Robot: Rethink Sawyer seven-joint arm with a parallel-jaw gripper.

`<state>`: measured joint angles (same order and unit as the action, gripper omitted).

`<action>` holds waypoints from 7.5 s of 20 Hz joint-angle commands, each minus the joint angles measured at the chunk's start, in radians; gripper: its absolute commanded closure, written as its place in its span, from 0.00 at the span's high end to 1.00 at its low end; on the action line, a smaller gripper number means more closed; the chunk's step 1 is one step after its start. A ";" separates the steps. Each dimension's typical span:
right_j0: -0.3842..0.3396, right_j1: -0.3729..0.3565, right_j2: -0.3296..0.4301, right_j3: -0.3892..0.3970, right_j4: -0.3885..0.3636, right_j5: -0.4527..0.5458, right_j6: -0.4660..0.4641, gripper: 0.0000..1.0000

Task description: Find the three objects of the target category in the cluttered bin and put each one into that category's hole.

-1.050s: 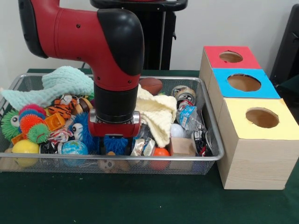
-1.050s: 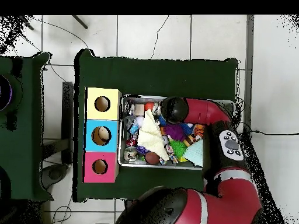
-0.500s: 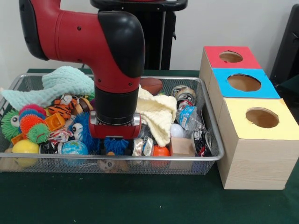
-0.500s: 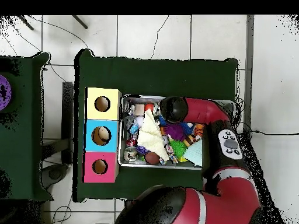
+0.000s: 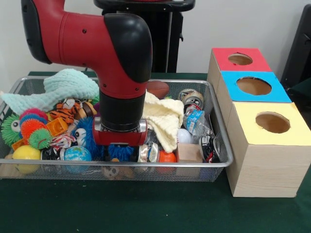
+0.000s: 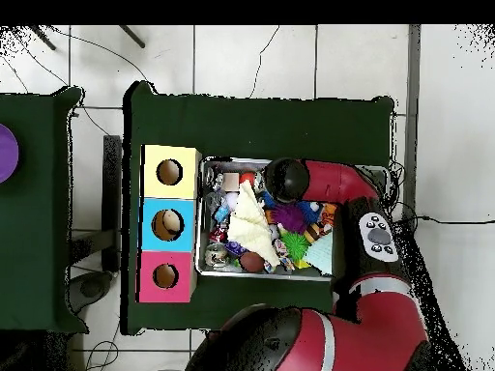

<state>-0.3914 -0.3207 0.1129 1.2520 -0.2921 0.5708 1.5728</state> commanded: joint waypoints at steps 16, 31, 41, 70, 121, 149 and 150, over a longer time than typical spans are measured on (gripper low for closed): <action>0.032 0.273 0.092 -0.275 -0.061 0.042 -0.046 1.00; 0.017 0.235 0.088 -0.171 -0.110 -0.091 0.000 1.00; -0.043 0.169 0.122 0.000 -0.139 -0.359 0.036 1.00; -0.055 0.245 0.115 -0.024 -0.175 -0.504 0.069 1.00; -0.006 0.286 0.050 -0.078 -0.178 -0.472 0.156 0.00; -0.044 0.151 0.098 0.087 -0.122 -0.392 0.121 0.00; -0.046 0.152 0.101 0.086 -0.121 -0.389 0.118 0.00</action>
<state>-0.4137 -0.3464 0.1624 1.3272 -0.3544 0.4372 1.5728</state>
